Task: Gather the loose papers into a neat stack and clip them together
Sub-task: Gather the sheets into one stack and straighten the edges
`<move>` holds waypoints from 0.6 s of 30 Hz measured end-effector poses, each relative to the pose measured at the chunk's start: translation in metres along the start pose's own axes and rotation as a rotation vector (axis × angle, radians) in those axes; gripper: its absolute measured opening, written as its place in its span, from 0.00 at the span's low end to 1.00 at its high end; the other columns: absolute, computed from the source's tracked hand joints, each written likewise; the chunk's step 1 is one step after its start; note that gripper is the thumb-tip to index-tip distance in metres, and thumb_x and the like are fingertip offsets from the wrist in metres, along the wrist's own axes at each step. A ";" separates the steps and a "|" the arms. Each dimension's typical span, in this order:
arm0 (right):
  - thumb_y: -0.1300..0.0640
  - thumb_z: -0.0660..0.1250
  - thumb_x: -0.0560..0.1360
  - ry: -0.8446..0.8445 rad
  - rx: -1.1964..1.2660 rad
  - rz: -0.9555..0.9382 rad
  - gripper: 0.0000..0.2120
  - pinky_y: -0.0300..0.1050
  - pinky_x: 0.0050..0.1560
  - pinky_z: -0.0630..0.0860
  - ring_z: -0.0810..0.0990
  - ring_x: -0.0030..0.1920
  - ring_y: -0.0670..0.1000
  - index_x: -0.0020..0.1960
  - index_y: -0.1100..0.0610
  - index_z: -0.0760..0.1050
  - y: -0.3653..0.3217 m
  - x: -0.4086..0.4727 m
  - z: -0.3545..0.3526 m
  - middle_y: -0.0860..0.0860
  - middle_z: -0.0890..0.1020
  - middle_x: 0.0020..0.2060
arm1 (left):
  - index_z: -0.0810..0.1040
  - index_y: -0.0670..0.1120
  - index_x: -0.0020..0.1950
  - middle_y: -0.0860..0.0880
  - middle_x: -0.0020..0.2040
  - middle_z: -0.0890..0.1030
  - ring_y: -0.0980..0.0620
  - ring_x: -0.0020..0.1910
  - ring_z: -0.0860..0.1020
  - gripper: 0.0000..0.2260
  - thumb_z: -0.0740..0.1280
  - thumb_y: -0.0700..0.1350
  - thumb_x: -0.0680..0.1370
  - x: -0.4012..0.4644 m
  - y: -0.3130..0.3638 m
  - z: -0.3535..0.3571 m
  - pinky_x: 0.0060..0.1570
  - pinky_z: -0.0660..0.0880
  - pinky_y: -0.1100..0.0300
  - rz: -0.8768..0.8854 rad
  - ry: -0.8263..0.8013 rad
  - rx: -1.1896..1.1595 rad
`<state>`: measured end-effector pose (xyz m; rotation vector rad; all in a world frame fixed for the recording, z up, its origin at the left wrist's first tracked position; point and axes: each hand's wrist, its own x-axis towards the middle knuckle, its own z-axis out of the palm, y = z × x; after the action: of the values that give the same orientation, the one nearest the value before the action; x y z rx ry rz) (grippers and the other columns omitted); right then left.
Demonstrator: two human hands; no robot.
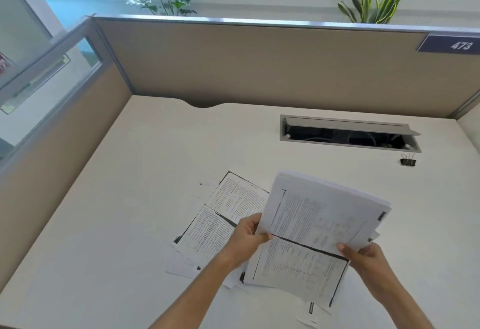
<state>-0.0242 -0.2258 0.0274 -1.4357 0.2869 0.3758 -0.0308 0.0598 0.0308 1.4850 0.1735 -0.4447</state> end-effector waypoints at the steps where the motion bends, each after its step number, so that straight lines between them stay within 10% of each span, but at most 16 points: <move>1: 0.59 0.73 0.65 0.028 -0.017 -0.014 0.19 0.51 0.52 0.82 0.83 0.55 0.59 0.55 0.62 0.79 0.001 -0.001 0.005 0.55 0.86 0.51 | 0.81 0.47 0.58 0.46 0.57 0.84 0.47 0.58 0.81 0.13 0.66 0.35 0.77 0.003 -0.002 -0.007 0.57 0.79 0.50 0.004 0.032 0.046; 7: 0.32 0.79 0.45 0.153 -0.117 -0.043 0.42 0.35 0.42 0.81 0.86 0.46 0.47 0.50 0.58 0.81 0.001 -0.005 0.026 0.46 0.87 0.45 | 0.71 0.48 0.70 0.52 0.67 0.73 0.49 0.67 0.72 0.21 0.68 0.41 0.78 0.026 -0.003 -0.064 0.64 0.71 0.55 -0.021 0.379 0.381; 12: 0.68 0.68 0.73 0.174 -0.204 -0.063 0.05 0.35 0.37 0.79 0.83 0.48 0.54 0.47 0.63 0.81 -0.008 -0.004 0.040 0.40 0.86 0.36 | 0.63 0.45 0.74 0.47 0.71 0.71 0.46 0.69 0.70 0.30 0.72 0.47 0.75 0.051 0.005 -0.106 0.62 0.67 0.57 -0.096 0.448 0.498; 18: 0.68 0.70 0.72 0.168 -0.358 -0.042 0.13 0.55 0.47 0.80 0.85 0.43 0.54 0.32 0.56 0.84 -0.015 0.012 0.056 0.45 0.87 0.38 | 0.54 0.46 0.78 0.45 0.76 0.63 0.45 0.75 0.60 0.41 0.73 0.53 0.73 0.092 0.017 -0.131 0.70 0.64 0.45 -0.134 0.331 0.834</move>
<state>-0.0087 -0.1710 0.0426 -1.8265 0.3360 0.2814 0.0798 0.1728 -0.0002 2.3778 0.3803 -0.3914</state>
